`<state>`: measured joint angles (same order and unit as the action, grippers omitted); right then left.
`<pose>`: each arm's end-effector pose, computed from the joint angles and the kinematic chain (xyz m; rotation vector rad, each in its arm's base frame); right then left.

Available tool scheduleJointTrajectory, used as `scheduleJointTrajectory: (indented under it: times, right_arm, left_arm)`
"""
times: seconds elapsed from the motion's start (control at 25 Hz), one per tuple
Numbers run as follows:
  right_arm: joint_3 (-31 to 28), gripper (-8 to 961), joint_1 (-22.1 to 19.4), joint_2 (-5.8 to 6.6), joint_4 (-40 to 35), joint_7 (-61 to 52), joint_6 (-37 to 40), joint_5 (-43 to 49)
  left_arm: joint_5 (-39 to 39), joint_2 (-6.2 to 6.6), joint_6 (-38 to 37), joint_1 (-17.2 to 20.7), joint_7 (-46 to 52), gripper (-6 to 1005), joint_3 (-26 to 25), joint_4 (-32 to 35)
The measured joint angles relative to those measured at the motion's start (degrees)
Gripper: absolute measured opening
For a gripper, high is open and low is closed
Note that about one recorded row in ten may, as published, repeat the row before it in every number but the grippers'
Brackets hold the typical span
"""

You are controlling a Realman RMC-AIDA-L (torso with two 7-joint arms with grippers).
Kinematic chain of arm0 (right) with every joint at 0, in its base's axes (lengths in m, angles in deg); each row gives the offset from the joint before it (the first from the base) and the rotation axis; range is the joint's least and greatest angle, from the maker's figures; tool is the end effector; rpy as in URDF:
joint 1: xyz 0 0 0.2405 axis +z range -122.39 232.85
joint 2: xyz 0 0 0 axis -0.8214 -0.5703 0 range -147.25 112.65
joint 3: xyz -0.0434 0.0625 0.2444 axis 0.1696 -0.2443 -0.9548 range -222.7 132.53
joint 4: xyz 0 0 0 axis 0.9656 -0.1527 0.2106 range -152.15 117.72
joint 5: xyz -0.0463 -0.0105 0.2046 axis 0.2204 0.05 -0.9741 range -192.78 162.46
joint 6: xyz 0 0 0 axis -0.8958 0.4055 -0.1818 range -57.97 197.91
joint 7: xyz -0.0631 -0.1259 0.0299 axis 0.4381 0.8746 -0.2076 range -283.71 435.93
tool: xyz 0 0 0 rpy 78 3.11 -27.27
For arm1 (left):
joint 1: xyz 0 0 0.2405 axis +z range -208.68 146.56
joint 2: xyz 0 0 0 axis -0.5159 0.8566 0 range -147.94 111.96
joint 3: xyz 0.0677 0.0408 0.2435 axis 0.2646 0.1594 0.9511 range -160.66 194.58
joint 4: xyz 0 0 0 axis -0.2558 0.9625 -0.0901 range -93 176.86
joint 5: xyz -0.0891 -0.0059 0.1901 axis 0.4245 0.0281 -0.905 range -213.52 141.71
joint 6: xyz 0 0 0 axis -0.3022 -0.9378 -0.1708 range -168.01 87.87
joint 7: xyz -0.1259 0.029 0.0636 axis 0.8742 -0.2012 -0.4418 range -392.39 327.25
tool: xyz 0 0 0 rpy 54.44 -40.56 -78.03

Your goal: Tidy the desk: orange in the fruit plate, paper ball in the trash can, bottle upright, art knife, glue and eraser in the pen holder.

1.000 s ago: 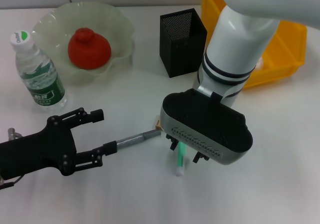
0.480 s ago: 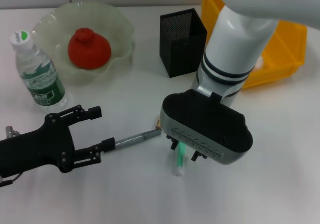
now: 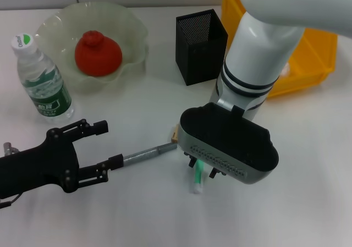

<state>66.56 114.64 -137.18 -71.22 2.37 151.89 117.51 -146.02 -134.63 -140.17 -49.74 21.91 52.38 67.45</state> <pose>0.0999 0.3297 -0.1193 2.3279 1.3518 0.7186 -0.3140 0.2425 -0.0015 -2.6480 -0.4563 -0.9164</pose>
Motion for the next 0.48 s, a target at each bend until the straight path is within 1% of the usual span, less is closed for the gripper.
scheduleJointTrajectory:
  times: [0.2,0.48]
  right_arm:
    - [0.35,405,0.0,0.0,0.14,0.3,-0.29,-0.45]
    - [3.06,404,0.21,0.0,1.85,0.5,-3.69,-1.65]
  left_arm:
    - [-0.01,0.01,0.46,0.31,0.0,799,0.0,-0.04]
    - [-0.02,-0.04,0.54,0.41,0.0,799,0.0,-0.12]
